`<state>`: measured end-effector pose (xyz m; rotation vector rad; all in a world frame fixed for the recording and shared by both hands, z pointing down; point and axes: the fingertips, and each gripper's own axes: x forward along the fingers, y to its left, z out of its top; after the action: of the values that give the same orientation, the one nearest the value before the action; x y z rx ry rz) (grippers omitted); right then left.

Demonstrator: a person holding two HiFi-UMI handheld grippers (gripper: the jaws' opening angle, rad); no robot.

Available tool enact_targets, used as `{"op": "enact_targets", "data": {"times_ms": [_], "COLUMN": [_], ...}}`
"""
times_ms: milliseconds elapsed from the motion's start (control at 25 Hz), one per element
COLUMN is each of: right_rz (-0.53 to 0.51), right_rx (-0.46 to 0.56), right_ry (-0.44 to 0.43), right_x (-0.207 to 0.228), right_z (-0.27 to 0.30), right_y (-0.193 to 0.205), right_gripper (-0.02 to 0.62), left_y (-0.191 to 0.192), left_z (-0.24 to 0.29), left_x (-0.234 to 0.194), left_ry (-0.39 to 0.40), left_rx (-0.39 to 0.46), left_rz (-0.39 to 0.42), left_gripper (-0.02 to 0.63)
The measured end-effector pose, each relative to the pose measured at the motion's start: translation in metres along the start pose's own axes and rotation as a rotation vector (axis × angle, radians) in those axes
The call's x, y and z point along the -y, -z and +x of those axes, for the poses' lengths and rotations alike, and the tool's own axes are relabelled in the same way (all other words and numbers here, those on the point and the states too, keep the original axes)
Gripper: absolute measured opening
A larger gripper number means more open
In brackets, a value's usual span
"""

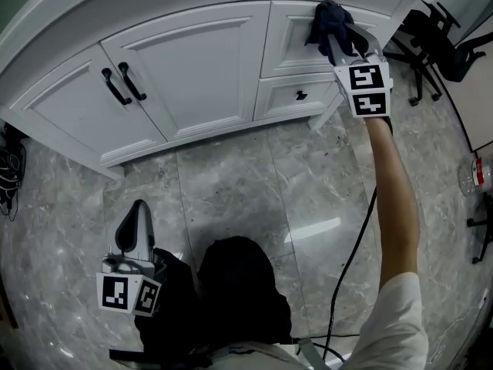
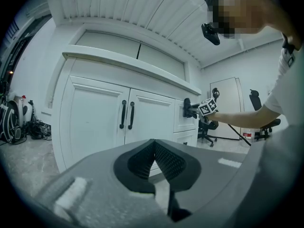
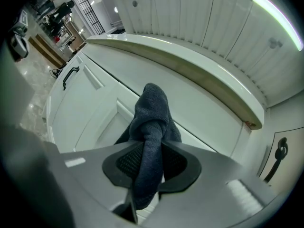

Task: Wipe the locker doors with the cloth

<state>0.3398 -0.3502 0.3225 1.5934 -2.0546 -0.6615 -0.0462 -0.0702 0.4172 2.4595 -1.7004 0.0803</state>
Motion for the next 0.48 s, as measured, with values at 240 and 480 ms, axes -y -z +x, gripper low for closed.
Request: {"op": "enact_targets", "data": {"times_ms": [240,480], "right_rz": [0.019,0.067], "right_rx": [-0.033,-0.071], "right_ry": [0.055,0.141], "right_x": [0.031,0.072], "right_z": [-0.004,-0.006], "right_y": [0.025,0.064], "right_gripper": [0.086,0.086], "left_y": [0.000,0.002], "left_z": [0.002,0.006], "left_x": [0.003,0.009], "left_ry": [-0.007,0.002], "left_rx": [-0.010,-0.019], "left_rz": [0.015,0.015], "left_gripper": [0.002,0.002]}}
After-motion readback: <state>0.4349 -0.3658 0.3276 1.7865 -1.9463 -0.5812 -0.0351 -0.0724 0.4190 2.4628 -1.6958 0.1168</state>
